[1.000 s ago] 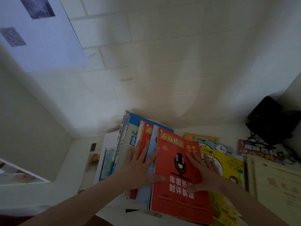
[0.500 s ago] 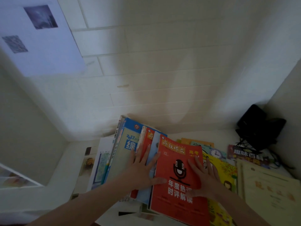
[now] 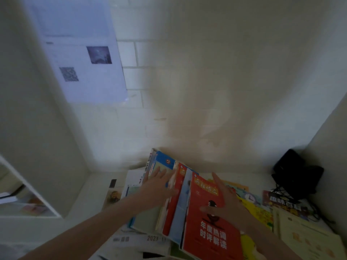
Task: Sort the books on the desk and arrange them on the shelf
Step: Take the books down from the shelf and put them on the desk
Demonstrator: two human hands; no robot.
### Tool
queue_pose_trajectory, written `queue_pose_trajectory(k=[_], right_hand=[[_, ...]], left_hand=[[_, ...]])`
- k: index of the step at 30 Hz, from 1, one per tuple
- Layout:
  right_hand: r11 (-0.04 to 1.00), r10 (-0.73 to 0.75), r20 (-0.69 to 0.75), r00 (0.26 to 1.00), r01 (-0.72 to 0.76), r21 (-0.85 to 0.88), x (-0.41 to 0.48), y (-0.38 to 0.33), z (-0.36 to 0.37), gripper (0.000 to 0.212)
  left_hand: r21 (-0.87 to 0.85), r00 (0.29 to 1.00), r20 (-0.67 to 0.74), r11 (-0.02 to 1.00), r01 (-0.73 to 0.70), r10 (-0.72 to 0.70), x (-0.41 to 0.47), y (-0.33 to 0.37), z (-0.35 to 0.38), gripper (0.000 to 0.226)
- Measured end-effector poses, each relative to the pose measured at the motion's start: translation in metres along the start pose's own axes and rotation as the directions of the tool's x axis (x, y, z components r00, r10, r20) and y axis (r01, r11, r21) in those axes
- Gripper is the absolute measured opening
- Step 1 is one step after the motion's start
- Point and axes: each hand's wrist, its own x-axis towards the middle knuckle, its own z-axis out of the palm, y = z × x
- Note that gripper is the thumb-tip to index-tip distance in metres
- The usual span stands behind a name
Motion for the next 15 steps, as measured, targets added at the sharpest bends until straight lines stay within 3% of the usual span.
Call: queue_pose_trajectory(k=[5, 9, 12, 15], right_hand=[[0.976, -0.183, 0.082, 0.98, 0.172, 0.134, 0.011, -0.086, 0.003, 0.102], [0.945, -0.298, 0.154, 0.942, 0.268, 0.189, 0.026, -0.168, 0.022, 0.1], [0.903, -0.402, 0.19, 0.896, 0.354, 0.244, 0.033, -0.234, 0.047, 0.106], [0.863, -0.495, 0.224, 0.84, 0.447, 0.235, 0.036, -0.293, 0.077, 0.102]], left_hand=[[-0.205, 0.989, -0.132, 0.978, 0.043, -0.071, -0.044, -0.042, -0.047, 0.064], [-0.307, 0.954, -0.283, 0.952, 0.008, -0.099, -0.088, -0.089, -0.09, 0.064], [-0.377, 0.897, -0.41, 0.926, -0.004, -0.163, -0.126, -0.121, -0.13, 0.068], [-0.428, 0.798, -0.553, 0.904, -0.024, -0.24, -0.164, -0.15, -0.164, 0.065]])
